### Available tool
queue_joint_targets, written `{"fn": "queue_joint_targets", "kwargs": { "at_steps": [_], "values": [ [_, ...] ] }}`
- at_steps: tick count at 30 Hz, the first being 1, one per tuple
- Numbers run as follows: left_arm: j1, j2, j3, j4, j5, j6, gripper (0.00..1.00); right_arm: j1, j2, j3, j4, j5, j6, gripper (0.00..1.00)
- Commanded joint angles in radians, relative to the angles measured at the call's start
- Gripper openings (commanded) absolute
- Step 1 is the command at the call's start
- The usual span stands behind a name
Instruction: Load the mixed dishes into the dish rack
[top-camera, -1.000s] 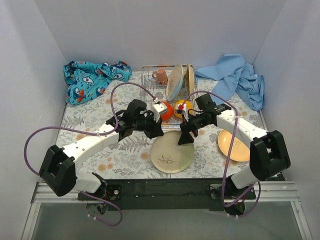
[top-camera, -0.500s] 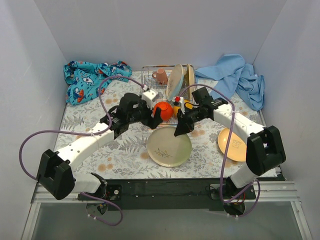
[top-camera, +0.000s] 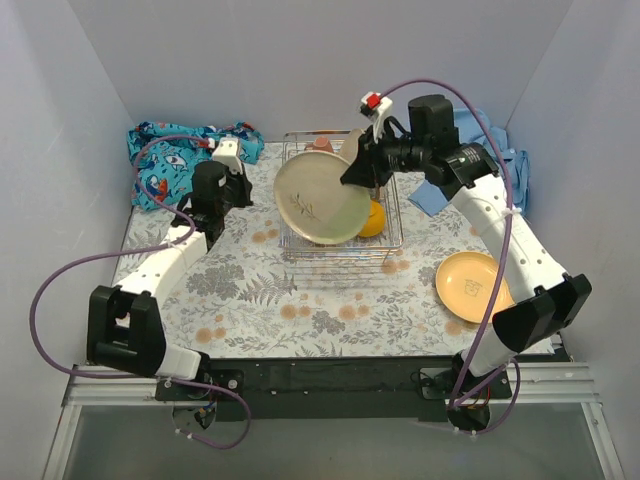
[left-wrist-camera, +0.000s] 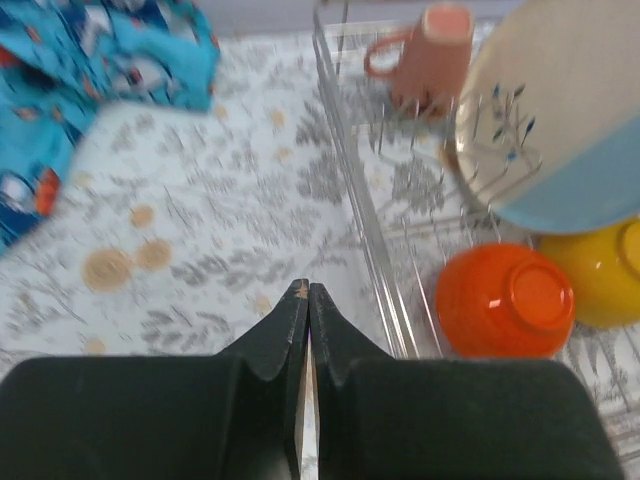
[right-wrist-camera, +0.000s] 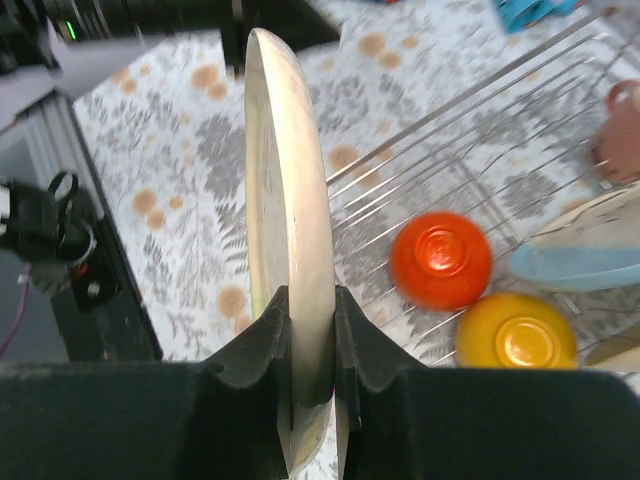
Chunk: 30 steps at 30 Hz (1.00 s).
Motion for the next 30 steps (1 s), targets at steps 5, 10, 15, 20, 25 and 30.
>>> {"fn": "queue_joint_targets", "kwargs": {
  "at_steps": [5, 10, 15, 20, 25, 30],
  "values": [
    [-0.063, 0.111, -0.055, -0.095, 0.077, -0.133, 0.00, 0.059, 0.154, 0.258, 0.180, 0.617, 0.230, 0.01],
    [-0.100, 0.123, -0.085, -0.109, 0.090, -0.160, 0.00, 0.182, 0.231, 0.293, 0.338, 1.100, 0.212, 0.01],
    [-0.129, 0.106, -0.133, -0.099, 0.208, -0.191, 0.00, 0.269, 0.272, 0.224, 0.508, 1.340, 0.175, 0.01],
    [-0.140, 0.092, -0.168, -0.084, 0.296, -0.199, 0.00, 0.295, 0.335, 0.265, 0.536, 1.464, 0.183, 0.01],
    [-0.146, 0.078, -0.194, -0.072, 0.357, -0.215, 0.00, 0.323, 0.407, 0.313, 0.594, 1.547, 0.154, 0.01],
    [-0.149, 0.062, -0.202, -0.073, 0.351, -0.226, 0.00, 0.335, 0.459, 0.338, 0.639, 1.600, 0.126, 0.01]
  ]
}}
